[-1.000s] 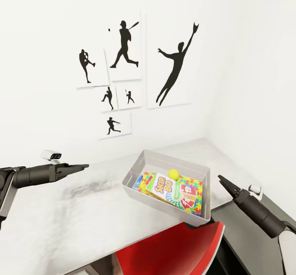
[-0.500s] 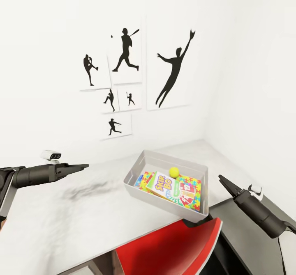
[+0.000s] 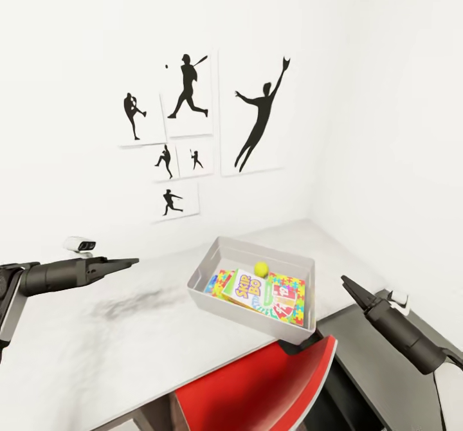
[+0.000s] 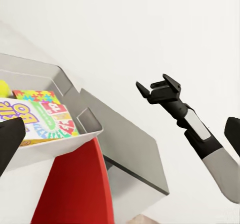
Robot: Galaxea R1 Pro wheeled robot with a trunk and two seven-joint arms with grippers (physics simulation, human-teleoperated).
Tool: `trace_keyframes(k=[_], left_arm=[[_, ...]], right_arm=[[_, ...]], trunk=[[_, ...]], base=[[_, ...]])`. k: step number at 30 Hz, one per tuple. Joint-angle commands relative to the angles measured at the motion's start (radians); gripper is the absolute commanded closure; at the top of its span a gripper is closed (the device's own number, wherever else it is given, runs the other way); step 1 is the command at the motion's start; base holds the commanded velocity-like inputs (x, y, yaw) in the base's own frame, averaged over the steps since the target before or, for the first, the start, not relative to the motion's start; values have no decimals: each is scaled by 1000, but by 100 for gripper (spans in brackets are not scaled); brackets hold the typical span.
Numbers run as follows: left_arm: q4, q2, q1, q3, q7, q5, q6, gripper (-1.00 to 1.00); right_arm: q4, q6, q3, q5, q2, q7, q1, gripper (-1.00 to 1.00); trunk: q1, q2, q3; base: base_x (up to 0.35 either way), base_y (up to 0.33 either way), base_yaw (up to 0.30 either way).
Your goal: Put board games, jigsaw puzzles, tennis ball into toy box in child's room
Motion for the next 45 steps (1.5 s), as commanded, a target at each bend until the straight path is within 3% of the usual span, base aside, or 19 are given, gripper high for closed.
trace_keyframes(k=[1, 26, 45], left_arm=[[0, 0, -1, -1, -4, -1, 11, -100], [-7, -2, 4, -2, -4, -2, 11, -100], [-8, 0, 4, 1, -4, -2, 11, -100]], right_arm=[[0, 6, -1, -2, 0, 1, -1, -100], [-1, 3, 4, -2, 7, -1, -1, -100], [1, -2, 5, -1, 3, -3, -1, -100]], trunk=[[1, -2, -1], [1, -2, 39], [1, -2, 41]], base=[[-2, 0, -117], [-62, 7, -134], [-114, 0, -13]])
